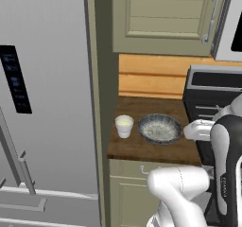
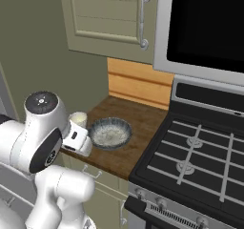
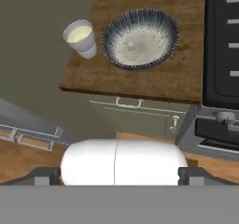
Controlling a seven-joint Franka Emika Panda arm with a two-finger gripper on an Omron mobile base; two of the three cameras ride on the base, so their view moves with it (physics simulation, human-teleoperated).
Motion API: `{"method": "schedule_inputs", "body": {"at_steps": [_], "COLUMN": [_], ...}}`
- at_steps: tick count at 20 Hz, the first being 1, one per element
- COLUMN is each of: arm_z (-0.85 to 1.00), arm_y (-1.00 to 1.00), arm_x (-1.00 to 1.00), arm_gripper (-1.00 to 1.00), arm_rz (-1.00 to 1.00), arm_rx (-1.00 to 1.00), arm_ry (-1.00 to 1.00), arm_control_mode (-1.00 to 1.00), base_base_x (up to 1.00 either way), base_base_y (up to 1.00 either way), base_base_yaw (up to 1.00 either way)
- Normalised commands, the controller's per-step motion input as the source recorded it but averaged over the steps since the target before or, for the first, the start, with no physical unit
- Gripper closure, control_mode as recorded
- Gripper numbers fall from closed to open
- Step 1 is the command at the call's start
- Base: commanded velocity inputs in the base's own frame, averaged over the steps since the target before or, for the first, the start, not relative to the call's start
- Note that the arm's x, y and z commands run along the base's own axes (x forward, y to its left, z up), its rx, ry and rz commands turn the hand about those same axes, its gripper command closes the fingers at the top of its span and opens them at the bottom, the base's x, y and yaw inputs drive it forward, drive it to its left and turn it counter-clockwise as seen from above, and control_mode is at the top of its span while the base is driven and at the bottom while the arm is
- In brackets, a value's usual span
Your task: Grab a lemon wedge from the fridge and one ice cube from the ice bowl, and put them in the glass of lemonade.
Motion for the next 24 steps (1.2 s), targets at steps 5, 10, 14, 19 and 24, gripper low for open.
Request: {"method": "schedule_inputs", "body": {"at_steps": [5,10,14,19,24], "arm_z": [0.00,0.00,0.00,0.00,0.00], "arm_y": [0.19,0.00,0.00,0.00,0.00], "arm_x": [-0.16,0.00,0.00,0.00,0.00], "arm_gripper": [-1.00,-1.00,-1.00,-1.00,-1.00], "arm_rz": [-0.08,0.00,0.00,0.00,0.00], "arm_rx": [-0.08,0.00,0.00,0.00,0.00], "arm_ry": [0.07,0.00,0.00,0.00,0.00], "arm_control_mode": [-1.00,1.00,1.00,1.00,1.00], "base_base_x": [0.00,-0.83,-1.00,-0.31,0.05], "base_base_y": [0.00,0.00,0.02,0.74,1.00], "base_base_yaw": [0.00,0.00,-0.01,-0.25,-0.39]}}
